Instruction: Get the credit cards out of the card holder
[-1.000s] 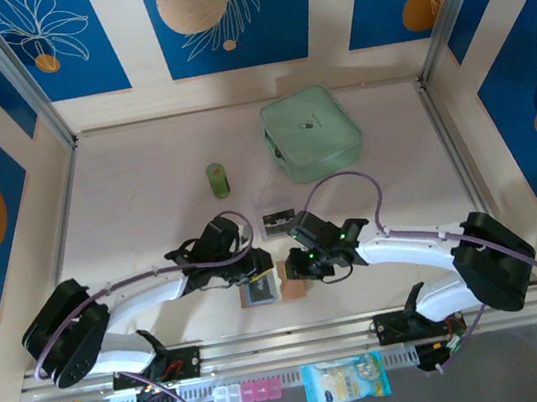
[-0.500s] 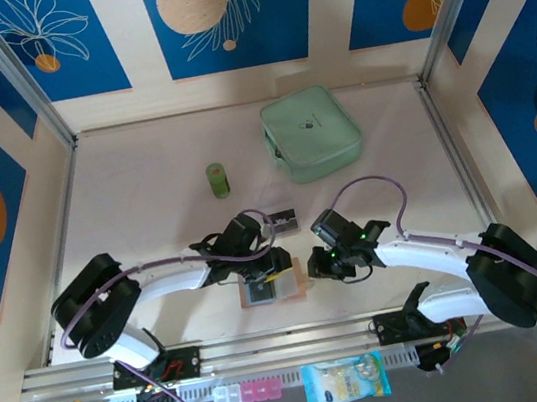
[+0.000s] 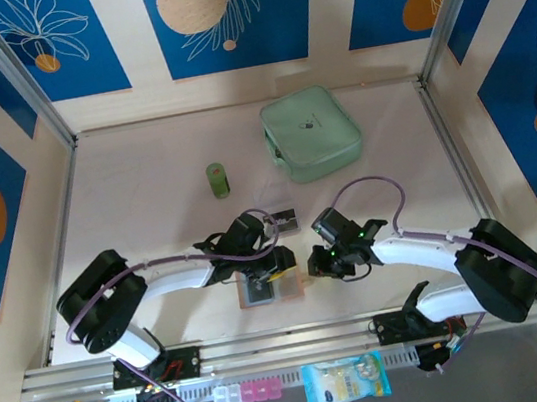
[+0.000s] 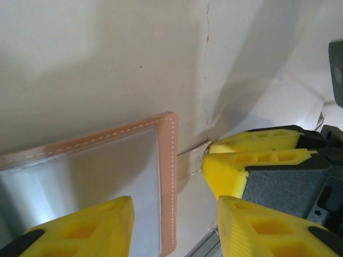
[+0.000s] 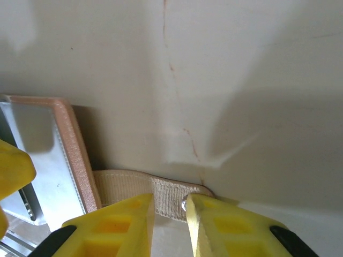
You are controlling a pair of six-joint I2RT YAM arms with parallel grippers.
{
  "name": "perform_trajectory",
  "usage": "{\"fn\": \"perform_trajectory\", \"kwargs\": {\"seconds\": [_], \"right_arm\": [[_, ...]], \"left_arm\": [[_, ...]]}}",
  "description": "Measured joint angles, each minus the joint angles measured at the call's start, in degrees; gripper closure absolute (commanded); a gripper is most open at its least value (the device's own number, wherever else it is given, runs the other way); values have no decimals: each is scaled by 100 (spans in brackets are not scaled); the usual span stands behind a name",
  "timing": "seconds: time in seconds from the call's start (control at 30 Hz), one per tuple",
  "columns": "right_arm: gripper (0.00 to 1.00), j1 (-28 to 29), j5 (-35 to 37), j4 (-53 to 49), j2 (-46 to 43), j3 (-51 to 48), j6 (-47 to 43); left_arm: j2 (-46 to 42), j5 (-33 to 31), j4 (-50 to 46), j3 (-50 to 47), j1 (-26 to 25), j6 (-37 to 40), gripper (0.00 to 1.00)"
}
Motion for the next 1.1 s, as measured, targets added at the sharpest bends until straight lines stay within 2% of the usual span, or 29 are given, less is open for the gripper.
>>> {"fn": "perform_trajectory", "kwargs": {"seconds": [0.27,0.63,0.87,1.1], "right_arm": [[74,22,-28,52,96,87,-20],[73,107,120,-638,-190,380,-66],[73,291,118,-761,-149,839,-83],[73,614,120,-782,354,1423,-109]], "left_arm": [[-236,-52,-127,-2,0,26,56],[-1095,-417,-763,-118,52,321,57],[-1703,-588,-940,-619,227,326,65],[-2343,-697,-1141,-1106,551,323,72]]}}
